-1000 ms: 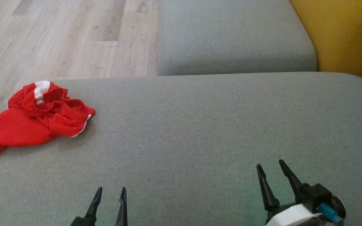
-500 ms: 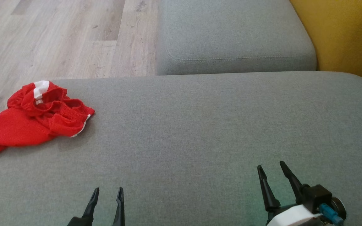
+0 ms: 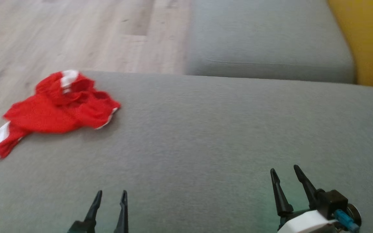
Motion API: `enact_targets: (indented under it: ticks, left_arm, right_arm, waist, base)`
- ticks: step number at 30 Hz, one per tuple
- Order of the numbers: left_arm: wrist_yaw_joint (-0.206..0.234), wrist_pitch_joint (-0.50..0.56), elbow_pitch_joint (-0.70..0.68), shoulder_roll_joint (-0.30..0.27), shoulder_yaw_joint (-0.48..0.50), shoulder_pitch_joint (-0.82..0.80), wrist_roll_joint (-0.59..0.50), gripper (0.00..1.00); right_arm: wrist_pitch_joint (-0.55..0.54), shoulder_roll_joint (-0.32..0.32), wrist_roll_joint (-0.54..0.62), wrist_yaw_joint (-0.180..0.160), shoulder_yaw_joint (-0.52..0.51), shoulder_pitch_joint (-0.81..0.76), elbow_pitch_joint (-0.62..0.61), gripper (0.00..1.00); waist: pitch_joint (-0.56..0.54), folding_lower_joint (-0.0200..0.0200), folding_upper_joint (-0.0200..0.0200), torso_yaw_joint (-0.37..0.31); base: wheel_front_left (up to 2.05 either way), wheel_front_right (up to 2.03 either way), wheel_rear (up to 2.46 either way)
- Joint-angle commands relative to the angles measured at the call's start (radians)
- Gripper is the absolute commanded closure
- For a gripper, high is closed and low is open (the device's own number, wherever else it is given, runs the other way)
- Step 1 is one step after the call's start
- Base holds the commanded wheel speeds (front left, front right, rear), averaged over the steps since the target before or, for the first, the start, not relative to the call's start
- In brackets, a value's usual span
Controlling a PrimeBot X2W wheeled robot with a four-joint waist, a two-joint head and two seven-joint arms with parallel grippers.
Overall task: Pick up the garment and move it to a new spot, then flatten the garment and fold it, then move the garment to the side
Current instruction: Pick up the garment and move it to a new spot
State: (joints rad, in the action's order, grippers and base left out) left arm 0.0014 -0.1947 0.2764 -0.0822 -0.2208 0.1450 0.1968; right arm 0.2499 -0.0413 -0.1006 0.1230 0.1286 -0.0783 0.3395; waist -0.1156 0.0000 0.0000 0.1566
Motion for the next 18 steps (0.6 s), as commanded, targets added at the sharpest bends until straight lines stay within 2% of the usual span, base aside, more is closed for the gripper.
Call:
enact_targets:
  ticks: [1,6,11,18]
  left_arm:
    - [0.008,-0.002,-0.039,-0.01,0.033,-0.063,0.002,0.0]
    - [0.018,-0.001,-0.059,-0.027,0.046,-0.07,0.006,0.0]
    - [0.027,0.002,-0.079,-0.042,0.059,-0.073,0.012,0.0]
    - [0.046,-0.011,-0.107,-0.048,0.083,-0.058,0.029,0.0]
  right_arm:
    - [0.012,-0.009,-0.008,0.008,0.024,0.028,-0.038,0.0]
    - [0.012,-0.009,-0.025,0.008,0.037,0.037,-0.046,0.0]
    - [0.012,-0.009,-0.035,0.008,0.046,0.05,-0.049,0.0]
    - [0.012,-0.009,-0.031,0.008,0.081,0.088,-0.04,0.0]
  waist:
    - [0.006,0.0,0.0,0.07]
    - [0.011,0.0,0.0,0.183]
    - [0.017,0.0,0.0,0.267]
    - [0.047,0.0,0.0,0.297]
  base:
    - [0.0,0.0,0.0]
    - [0.0,0.0,0.0]
    - [0.0,0.0,0.0]
    - [0.0,0.0,0.0]
